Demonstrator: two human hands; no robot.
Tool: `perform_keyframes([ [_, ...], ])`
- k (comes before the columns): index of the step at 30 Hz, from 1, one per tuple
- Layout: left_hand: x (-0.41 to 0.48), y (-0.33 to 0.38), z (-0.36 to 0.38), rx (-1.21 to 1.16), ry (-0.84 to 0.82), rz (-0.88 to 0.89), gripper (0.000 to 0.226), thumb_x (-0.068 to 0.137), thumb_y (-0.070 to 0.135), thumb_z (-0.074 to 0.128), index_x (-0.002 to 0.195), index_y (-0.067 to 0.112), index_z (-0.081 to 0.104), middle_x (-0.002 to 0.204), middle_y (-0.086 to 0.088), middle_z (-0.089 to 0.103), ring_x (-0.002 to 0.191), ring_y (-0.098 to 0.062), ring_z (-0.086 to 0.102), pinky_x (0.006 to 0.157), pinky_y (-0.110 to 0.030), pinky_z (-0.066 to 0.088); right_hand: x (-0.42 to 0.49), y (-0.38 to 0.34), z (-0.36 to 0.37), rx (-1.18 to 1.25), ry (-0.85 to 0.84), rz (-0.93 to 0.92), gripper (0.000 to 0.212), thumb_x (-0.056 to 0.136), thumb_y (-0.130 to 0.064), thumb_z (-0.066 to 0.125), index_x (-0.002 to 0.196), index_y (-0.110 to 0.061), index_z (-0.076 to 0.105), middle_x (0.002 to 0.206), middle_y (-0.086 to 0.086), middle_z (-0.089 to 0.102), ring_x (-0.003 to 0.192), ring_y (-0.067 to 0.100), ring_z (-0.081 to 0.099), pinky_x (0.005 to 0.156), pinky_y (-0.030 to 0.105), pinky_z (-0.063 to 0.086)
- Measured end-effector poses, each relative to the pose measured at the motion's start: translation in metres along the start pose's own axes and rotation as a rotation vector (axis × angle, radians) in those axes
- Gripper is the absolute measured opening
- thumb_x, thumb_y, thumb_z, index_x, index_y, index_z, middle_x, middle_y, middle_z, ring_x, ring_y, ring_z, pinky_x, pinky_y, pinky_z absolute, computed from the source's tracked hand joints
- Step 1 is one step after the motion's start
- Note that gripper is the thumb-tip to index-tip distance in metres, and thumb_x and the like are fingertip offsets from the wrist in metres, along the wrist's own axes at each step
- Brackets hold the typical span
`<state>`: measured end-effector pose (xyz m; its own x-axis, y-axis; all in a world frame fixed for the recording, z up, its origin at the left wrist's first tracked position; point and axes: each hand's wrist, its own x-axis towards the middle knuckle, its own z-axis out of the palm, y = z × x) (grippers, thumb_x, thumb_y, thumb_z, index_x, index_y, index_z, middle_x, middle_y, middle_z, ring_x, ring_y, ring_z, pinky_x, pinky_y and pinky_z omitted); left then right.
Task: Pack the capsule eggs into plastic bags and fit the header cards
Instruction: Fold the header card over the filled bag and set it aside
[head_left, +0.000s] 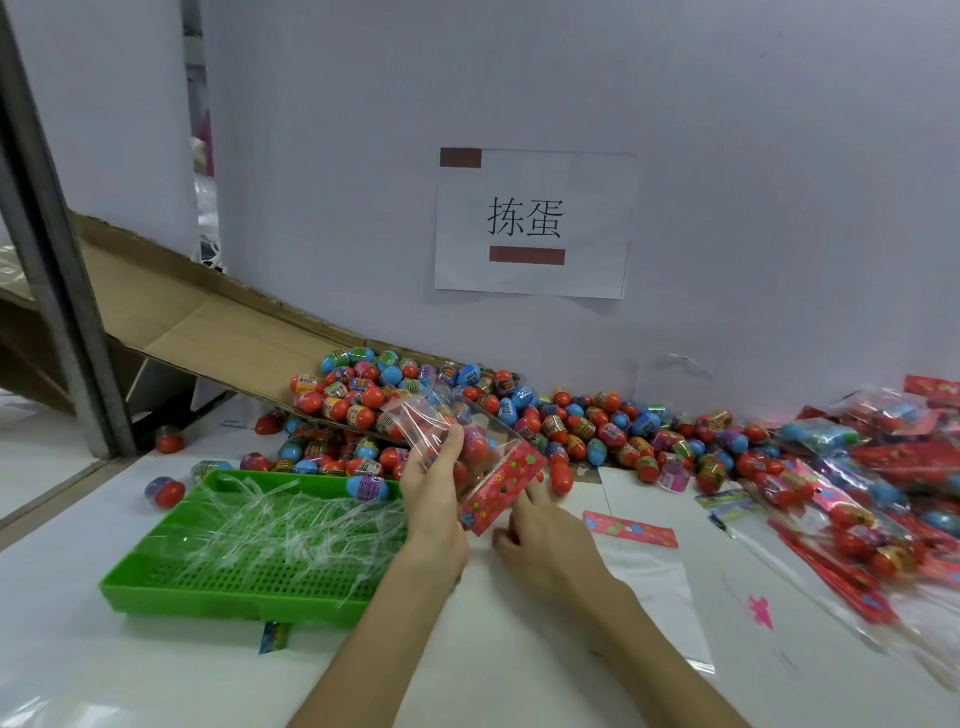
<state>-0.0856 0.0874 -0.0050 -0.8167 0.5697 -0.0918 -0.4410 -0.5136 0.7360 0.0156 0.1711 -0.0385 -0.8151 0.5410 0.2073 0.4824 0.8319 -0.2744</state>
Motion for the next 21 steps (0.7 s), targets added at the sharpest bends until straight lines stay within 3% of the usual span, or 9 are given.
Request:
perform_keyframes([
  [2, 0.0, 0.0, 0.0, -0.008, -0.003, -0.012, 0.026, 0.091, 0.03, 0.078, 0.115, 0.022, 0.072, 0.094, -0.002, 0.081, 0.086, -0.021, 0.079, 0.066, -0.039, 0.064, 0.0, -0.003, 0.002, -0.026, 0.047, -0.032, 0.044, 0.101, -0.03, 0.046, 0.144, -0.022, 0.042, 0.145, -0.004, 0.045, 0.086, 0.011, 0.051, 0.057, 0.022, 0.038],
  [6, -0.002, 0.0, -0.001, 0.015, -0.042, -0.03, 0.031, 0.088, 0.024, 0.081, 0.117, 0.018, 0.074, 0.103, -0.01, 0.08, 0.092, -0.027, 0.079, 0.07, -0.043, 0.064, -0.006, 0.002, 0.002, 0.055, 0.142, -0.047, 0.02, 0.102, -0.028, 0.05, 0.12, -0.022, 0.057, 0.118, -0.005, 0.062, 0.088, 0.016, 0.059, 0.071, 0.032, 0.051],
  [9, -0.004, 0.001, -0.001, 0.055, -0.087, -0.032, 0.034, 0.088, 0.021, 0.08, 0.121, 0.017, 0.073, 0.106, -0.014, 0.079, 0.094, -0.03, 0.078, 0.069, -0.041, 0.063, -0.008, 0.009, -0.002, 0.229, 0.192, 0.034, 0.003, 0.1, -0.026, 0.056, 0.098, -0.028, 0.058, 0.095, -0.013, 0.063, 0.083, 0.015, 0.06, 0.063, 0.021, 0.043],
  [10, -0.005, 0.002, 0.0, 0.072, -0.106, -0.021, 0.034, 0.089, 0.02, 0.08, 0.122, 0.018, 0.072, 0.108, -0.015, 0.078, 0.095, -0.031, 0.077, 0.07, -0.041, 0.063, -0.008, 0.013, -0.005, 0.319, 0.237, 0.081, 0.008, 0.1, -0.025, 0.056, 0.094, -0.03, 0.058, 0.09, -0.015, 0.063, 0.08, 0.011, 0.06, 0.061, 0.018, 0.04],
  [12, -0.008, 0.001, 0.002, 0.127, -0.149, 0.021, 0.033, 0.089, 0.018, 0.08, 0.121, 0.019, 0.073, 0.109, -0.015, 0.078, 0.097, -0.034, 0.077, 0.075, -0.041, 0.063, -0.008, 0.026, -0.017, 0.483, 0.362, 0.145, 0.018, 0.102, -0.021, 0.057, 0.109, -0.035, 0.065, 0.092, -0.017, 0.067, 0.073, 0.001, 0.059, 0.06, 0.013, 0.039],
  [15, -0.013, -0.001, 0.007, 0.247, -0.225, 0.125, 0.03, 0.088, 0.013, 0.08, 0.116, 0.022, 0.072, 0.103, -0.008, 0.08, 0.088, -0.033, 0.078, 0.067, -0.035, 0.064, -0.009, 0.044, -0.043, 0.693, 0.541, 0.177, 0.035, 0.103, -0.014, 0.057, 0.135, -0.026, 0.061, 0.098, -0.006, 0.07, 0.056, 0.0, 0.052, 0.052, 0.015, 0.041],
  [19, -0.014, -0.005, 0.008, 0.402, -0.246, 0.239, 0.034, 0.087, 0.015, 0.082, 0.115, 0.031, 0.071, 0.111, -0.005, 0.076, 0.086, -0.027, 0.078, 0.067, -0.034, 0.064, -0.014, 0.049, -0.069, 0.876, 0.731, 0.097, 0.026, 0.102, -0.013, 0.058, 0.124, -0.026, 0.056, 0.106, 0.001, 0.067, 0.081, 0.011, 0.063, 0.067, 0.025, 0.052],
  [21, -0.015, -0.007, 0.006, 0.583, -0.247, 0.361, 0.037, 0.086, 0.018, 0.083, 0.11, 0.041, 0.068, 0.11, 0.002, 0.073, 0.089, -0.018, 0.076, 0.074, -0.031, 0.063, -0.015, 0.045, -0.073, 0.856, 0.734, 0.037, 0.022, 0.103, -0.014, 0.056, 0.123, -0.023, 0.058, 0.105, 0.001, 0.066, 0.084, 0.011, 0.064, 0.068, 0.021, 0.053],
])
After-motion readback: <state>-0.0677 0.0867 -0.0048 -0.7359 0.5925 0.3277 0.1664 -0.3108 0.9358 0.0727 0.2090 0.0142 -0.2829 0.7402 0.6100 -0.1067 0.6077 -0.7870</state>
